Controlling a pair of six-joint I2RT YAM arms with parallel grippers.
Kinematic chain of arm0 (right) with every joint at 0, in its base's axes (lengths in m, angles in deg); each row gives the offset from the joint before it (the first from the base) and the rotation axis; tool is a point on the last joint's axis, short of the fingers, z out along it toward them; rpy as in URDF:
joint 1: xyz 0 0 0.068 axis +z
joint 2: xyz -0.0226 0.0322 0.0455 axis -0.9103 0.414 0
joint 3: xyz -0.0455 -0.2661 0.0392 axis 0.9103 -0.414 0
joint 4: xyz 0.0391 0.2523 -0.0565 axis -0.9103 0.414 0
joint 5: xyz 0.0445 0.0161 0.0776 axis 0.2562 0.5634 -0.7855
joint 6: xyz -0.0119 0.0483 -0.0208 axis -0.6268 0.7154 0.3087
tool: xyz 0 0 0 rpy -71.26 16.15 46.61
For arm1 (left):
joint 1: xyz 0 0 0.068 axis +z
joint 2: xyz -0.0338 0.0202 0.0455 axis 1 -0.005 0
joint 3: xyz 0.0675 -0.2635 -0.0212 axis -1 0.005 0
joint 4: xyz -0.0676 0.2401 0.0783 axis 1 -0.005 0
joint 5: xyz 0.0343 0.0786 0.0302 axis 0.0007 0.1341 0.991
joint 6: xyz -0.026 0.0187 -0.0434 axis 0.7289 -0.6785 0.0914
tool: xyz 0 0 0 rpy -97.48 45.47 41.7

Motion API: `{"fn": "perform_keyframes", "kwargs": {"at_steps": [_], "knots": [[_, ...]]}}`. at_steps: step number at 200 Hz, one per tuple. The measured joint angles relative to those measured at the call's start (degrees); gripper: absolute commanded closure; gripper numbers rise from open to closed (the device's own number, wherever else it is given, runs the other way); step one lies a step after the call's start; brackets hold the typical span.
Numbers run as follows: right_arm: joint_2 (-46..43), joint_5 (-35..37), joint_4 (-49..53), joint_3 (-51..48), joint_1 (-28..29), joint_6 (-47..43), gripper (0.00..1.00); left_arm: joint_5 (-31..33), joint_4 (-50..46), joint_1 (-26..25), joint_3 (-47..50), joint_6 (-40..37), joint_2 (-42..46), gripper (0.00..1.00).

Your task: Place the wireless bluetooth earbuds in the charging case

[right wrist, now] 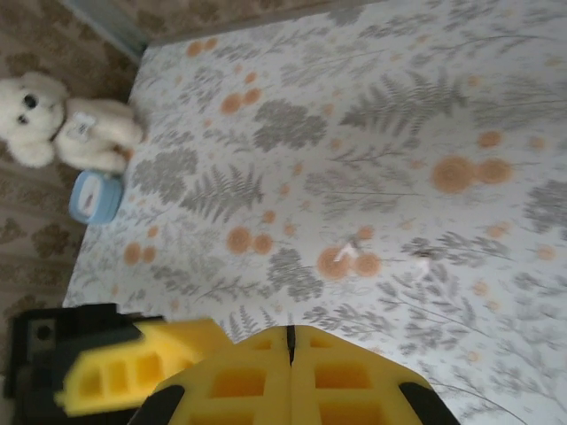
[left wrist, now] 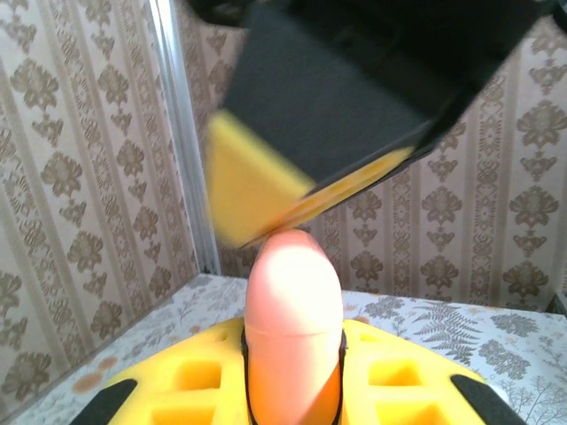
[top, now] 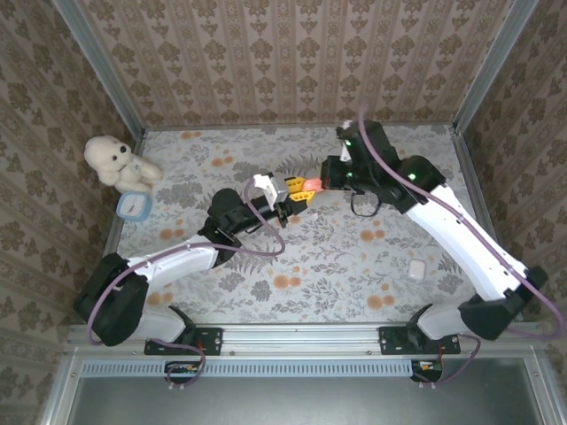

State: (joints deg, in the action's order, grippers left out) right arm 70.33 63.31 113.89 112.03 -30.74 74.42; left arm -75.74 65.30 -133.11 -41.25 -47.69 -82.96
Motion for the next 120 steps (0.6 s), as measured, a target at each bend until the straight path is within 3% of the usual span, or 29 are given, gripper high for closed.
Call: {"fn": "perform_keyframes", "kwargs": {"at_steps": [39, 58, 88, 120], "knots": [[-10.54, 3.54, -3.28, -11.78, -7.52, 4.59, 0.79, 3.67, -10.34, 0.33, -7.23, 3.5, -5.44, 1.0], [-12.31, 4.15, -4.68, -16.55, -8.61, 5.81, 0.58, 5.22, -18.36, 0.31, -13.7, 7.06, -11.06, 1.0], [-13.66, 4.55, -5.68, -24.02, -10.1, 7.23, 0.33, 6.62, -29.14, 0.2, -25.09, 12.85, -21.88, 1.0], [-15.87, 4.74, -6.05, -28.13, -10.84, 8.46, 0.24, 6.69, -36.28, -0.83, -36.74, 18.36, -34.18, 0.96]]}}
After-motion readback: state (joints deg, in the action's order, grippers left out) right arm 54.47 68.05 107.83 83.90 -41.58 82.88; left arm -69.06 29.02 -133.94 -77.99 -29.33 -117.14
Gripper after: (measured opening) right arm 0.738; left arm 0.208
